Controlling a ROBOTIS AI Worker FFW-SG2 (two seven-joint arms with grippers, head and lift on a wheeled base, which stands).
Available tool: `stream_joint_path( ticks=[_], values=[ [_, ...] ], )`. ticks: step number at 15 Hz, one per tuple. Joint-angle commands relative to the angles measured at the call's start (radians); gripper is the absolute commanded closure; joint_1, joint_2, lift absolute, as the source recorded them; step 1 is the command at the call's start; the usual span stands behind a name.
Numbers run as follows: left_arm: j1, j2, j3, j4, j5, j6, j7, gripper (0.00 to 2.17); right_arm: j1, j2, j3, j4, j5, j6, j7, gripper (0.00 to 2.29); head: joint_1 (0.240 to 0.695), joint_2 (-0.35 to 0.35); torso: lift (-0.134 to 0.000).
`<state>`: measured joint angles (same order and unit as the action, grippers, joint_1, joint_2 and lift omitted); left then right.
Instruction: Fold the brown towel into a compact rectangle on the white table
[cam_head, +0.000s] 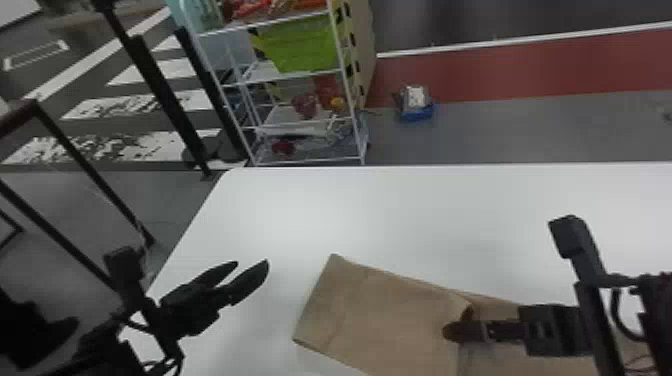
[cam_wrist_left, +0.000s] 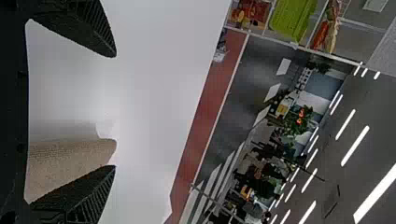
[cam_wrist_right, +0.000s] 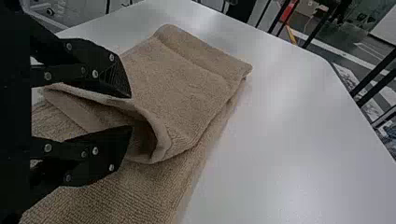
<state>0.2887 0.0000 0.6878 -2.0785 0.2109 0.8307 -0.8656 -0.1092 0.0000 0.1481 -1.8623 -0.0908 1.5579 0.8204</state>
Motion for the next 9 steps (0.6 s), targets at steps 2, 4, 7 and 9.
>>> stream_joint_path(
  ticks=[2,4,7,9],
  values=[
    [0.000,-0.003,0.013,-0.002,0.001,0.003,-0.003,0.02,0.013,0.001,0.002,-0.032,0.003,0.014,0.002,0.65,0.695,0.350,-0.124],
    [0.000,-0.003,0.016,-0.002,0.001,0.003,-0.003,0.02,0.023,0.001,-0.001,-0.063,0.006,0.014,0.011,0.65,0.695,0.350,-0.124],
    [-0.005,-0.003,0.021,0.000,0.001,0.003,-0.004,0.02,0.029,0.001,0.002,-0.095,0.008,0.014,0.017,0.65,0.695,0.350,-0.124],
    [-0.006,-0.003,0.019,0.000,0.001,0.003,-0.004,0.02,0.039,0.001,0.002,-0.101,0.010,0.014,0.017,0.65,0.695,0.350,-0.124]
  ],
)
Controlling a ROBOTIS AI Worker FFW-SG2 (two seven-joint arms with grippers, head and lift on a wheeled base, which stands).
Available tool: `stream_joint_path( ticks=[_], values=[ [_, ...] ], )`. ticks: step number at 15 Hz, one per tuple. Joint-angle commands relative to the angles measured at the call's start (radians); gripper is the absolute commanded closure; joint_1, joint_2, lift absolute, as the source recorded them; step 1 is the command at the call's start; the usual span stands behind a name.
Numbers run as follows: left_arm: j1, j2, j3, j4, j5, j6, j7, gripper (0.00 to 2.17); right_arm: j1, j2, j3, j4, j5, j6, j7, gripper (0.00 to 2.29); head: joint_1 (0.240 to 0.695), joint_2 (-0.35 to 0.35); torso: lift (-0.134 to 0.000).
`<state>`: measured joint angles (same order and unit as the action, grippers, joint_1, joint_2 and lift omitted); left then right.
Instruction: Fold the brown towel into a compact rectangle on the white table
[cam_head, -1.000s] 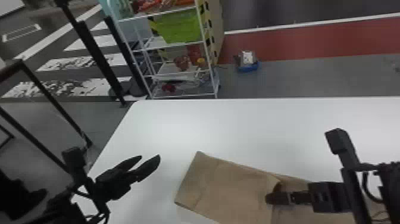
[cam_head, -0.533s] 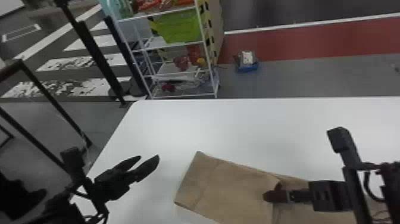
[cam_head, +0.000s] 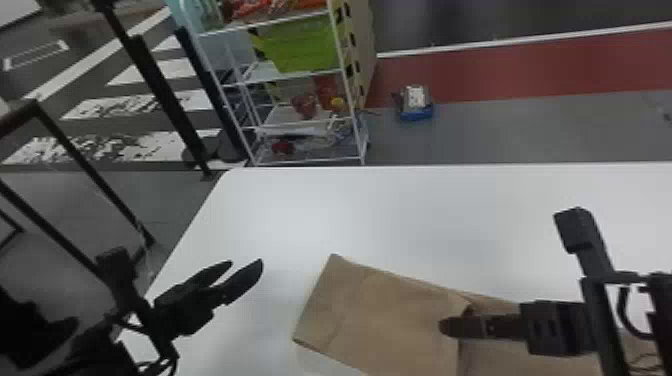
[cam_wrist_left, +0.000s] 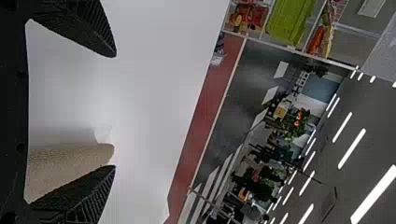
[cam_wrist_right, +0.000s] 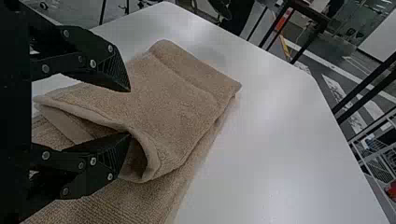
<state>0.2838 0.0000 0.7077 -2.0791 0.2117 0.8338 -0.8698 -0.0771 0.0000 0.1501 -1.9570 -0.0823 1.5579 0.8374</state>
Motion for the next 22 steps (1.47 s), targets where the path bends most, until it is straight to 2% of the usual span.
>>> stream_joint_path(
  ticks=[1,6,9,13,22],
  values=[
    [-0.003,-0.003,-0.001,0.001,0.000,0.000,0.000,0.02,0.013,0.001,0.000,-0.014,-0.001,0.014,-0.001,0.65,0.695,0.350,-0.124],
    [-0.012,-0.003,-0.008,0.019,-0.012,0.000,-0.002,0.02,0.034,0.001,-0.007,-0.037,0.009,0.014,-0.001,0.65,0.695,0.350,-0.124],
    [-0.014,-0.003,-0.005,0.027,-0.014,0.000,-0.002,0.02,0.039,-0.031,-0.017,-0.053,0.006,0.014,-0.001,0.65,0.695,0.350,-0.124],
    [-0.018,-0.003,-0.010,0.034,-0.014,-0.003,-0.002,0.02,0.037,-0.057,-0.023,-0.051,0.010,0.014,-0.001,0.63,0.695,0.350,-0.124],
    [-0.023,-0.003,-0.008,0.048,-0.014,-0.003,-0.003,0.02,0.010,-0.035,0.011,0.010,0.033,0.014,-0.003,0.63,0.695,0.350,-0.124]
  ],
)
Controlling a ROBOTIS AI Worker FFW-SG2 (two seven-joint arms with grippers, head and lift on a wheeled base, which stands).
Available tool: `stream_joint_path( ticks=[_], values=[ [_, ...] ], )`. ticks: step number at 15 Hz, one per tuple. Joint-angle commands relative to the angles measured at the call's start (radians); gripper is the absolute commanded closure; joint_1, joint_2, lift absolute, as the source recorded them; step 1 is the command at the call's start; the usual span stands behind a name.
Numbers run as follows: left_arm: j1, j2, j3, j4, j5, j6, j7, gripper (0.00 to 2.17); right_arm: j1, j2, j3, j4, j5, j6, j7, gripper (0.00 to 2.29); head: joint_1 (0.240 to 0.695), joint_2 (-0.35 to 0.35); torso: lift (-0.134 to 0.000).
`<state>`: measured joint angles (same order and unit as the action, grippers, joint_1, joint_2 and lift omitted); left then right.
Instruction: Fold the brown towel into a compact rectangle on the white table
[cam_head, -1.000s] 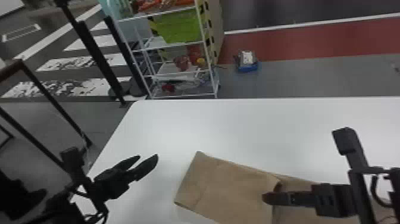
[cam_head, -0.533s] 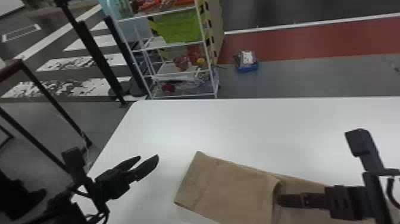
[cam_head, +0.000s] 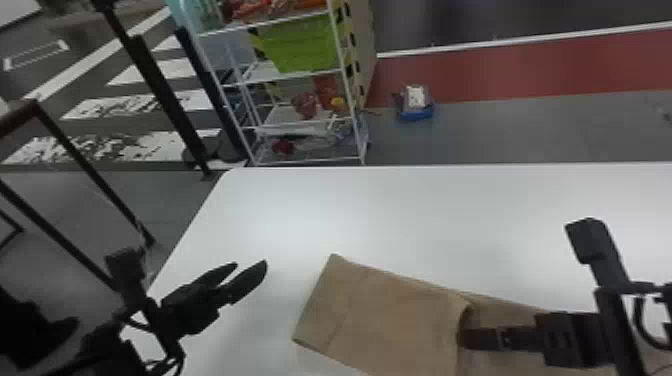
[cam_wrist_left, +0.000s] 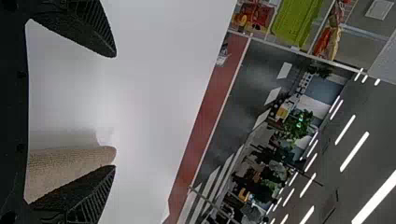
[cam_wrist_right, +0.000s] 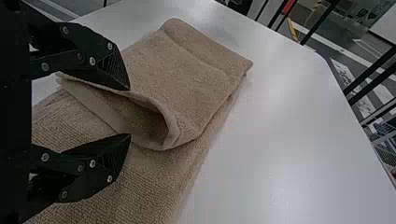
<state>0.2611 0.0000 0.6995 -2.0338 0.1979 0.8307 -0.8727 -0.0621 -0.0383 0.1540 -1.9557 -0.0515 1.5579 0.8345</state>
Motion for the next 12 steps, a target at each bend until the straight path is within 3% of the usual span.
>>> stream_joint_path(
  ticks=[1,4,5,12],
  values=[
    [0.001,-0.003,0.000,0.004,0.000,-0.003,0.000,0.02,-0.008,0.003,0.013,0.014,0.009,0.014,0.000,0.63,0.695,0.350,-0.124],
    [0.000,-0.003,0.000,0.004,0.000,-0.003,0.000,0.02,-0.012,0.005,0.019,0.023,0.016,0.014,0.002,0.66,0.695,0.350,-0.124],
    [0.001,-0.003,0.000,0.004,0.000,-0.003,0.000,0.02,-0.010,0.005,0.021,0.023,0.013,0.014,0.002,0.86,0.695,0.350,-0.124],
    [0.001,-0.003,0.000,0.004,0.000,-0.003,0.000,0.02,-0.010,0.009,0.025,0.028,0.019,0.014,0.002,0.87,0.695,0.350,-0.124]
  ],
)
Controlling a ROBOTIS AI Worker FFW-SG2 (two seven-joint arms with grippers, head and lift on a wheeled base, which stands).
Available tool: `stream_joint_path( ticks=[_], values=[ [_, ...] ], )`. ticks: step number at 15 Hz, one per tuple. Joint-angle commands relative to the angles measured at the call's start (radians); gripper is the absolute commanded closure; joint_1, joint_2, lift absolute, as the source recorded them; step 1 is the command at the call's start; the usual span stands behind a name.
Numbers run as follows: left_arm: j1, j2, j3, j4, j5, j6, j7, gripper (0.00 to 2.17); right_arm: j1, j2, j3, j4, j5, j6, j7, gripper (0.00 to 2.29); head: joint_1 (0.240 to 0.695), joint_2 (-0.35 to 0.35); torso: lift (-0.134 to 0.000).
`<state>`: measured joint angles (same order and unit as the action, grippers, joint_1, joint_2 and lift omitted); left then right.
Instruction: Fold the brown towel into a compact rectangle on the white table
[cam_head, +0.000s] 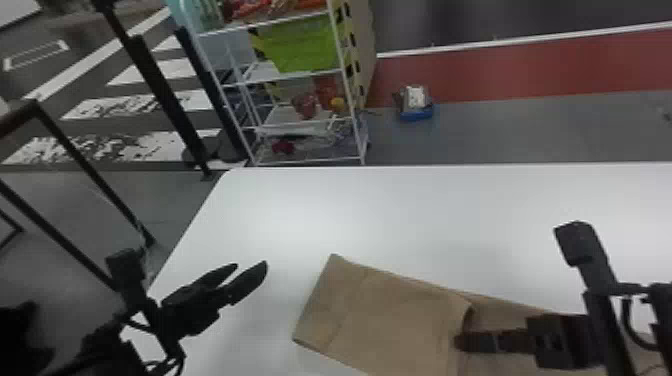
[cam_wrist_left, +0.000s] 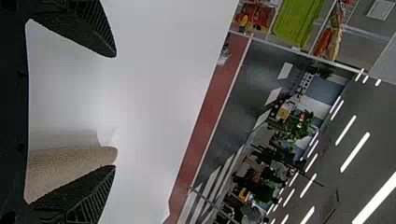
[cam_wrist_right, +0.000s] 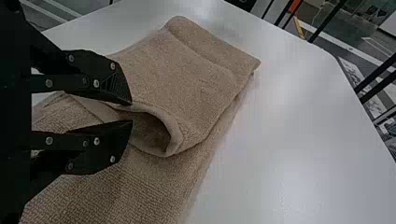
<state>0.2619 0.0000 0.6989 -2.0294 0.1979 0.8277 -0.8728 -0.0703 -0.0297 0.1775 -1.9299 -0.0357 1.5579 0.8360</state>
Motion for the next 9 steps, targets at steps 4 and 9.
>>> stream_joint_path(
  ticks=[4,9],
  values=[
    [-0.001,-0.003,0.004,0.000,0.000,0.000,0.000,0.02,-0.002,0.002,0.003,0.011,0.003,0.014,0.000,0.86,0.695,0.350,-0.124],
    [-0.001,-0.003,0.008,0.002,0.000,0.000,-0.002,0.02,-0.013,0.001,0.028,0.012,0.013,0.014,0.002,0.73,0.695,0.350,-0.124]
  ],
)
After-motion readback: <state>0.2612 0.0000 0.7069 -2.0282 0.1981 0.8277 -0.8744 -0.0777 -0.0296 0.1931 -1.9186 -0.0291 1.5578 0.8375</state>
